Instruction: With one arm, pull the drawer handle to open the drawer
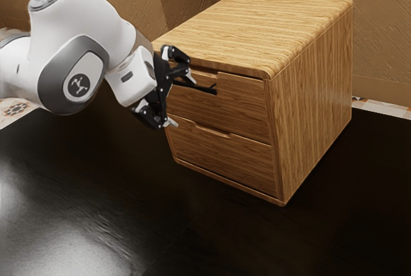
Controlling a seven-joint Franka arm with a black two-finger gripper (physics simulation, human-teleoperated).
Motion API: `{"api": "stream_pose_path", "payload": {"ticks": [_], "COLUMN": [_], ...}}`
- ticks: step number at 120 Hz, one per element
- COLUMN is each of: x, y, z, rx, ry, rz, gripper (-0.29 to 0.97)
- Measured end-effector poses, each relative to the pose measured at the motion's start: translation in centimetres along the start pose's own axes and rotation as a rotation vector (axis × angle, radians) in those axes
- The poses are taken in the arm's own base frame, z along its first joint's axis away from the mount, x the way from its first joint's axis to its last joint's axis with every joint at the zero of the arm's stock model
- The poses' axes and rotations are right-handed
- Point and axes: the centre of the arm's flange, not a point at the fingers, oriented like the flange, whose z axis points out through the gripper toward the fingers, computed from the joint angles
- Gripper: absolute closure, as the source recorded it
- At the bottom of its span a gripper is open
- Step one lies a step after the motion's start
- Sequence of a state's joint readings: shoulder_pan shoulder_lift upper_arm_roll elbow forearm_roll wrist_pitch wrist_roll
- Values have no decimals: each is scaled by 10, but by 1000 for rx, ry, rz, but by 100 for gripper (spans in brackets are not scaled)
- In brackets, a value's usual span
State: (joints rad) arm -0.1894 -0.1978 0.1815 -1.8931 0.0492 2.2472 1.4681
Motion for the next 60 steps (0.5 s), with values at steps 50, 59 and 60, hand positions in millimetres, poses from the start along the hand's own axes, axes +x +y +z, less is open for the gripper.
{"api": "stream_pose_path", "payload": {"ticks": [50,59,60], "x": [0,1,1], "y": [-1,-1,-1], "z": [3,3,3], "rx": [2,2,2], "ry": [2,3,3], "rz": [-14,-16,-16], "gripper": [9,13,13]}}
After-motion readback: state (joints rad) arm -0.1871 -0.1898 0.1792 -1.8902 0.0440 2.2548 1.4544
